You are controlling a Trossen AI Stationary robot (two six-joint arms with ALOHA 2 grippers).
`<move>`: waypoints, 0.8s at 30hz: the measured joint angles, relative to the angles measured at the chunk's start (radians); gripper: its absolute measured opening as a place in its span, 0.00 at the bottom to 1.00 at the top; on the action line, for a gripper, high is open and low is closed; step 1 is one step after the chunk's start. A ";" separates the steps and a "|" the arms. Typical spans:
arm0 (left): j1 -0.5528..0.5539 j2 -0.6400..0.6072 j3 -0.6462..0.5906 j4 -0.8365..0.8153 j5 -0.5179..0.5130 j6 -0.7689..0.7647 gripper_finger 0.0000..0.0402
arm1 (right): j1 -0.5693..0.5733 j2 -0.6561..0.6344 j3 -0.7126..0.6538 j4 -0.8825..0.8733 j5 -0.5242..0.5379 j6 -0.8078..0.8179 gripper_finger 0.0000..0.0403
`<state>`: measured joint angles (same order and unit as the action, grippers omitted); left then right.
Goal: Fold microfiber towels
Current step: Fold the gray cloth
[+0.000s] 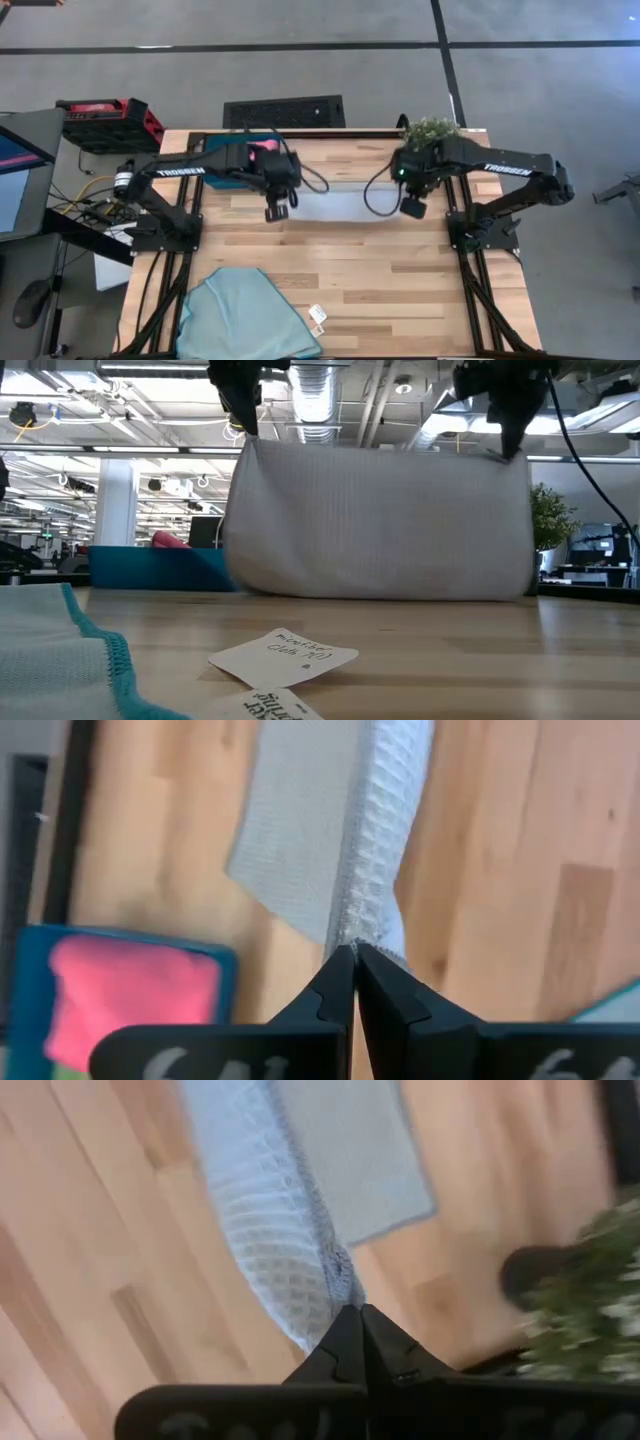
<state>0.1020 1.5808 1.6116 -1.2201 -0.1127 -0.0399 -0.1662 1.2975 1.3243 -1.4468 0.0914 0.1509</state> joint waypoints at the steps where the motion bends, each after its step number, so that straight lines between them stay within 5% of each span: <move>1: -0.014 0.007 -0.013 0.001 0.000 -0.013 0.00 | 0.017 0.000 -0.026 0.011 -0.002 0.011 0.01; 14: -0.118 0.024 -0.203 0.092 0.132 -0.211 0.00 | 0.148 0.000 -0.275 0.189 -0.223 0.094 0.01; 24: -0.092 0.025 -0.321 0.198 0.048 -0.257 0.00 | 0.113 0.000 -0.354 0.299 -0.093 0.096 0.01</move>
<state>0.0101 1.6058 1.2910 -1.0225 -0.0650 -0.2967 -0.0530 1.2976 0.9707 -1.1475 -0.0018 0.2470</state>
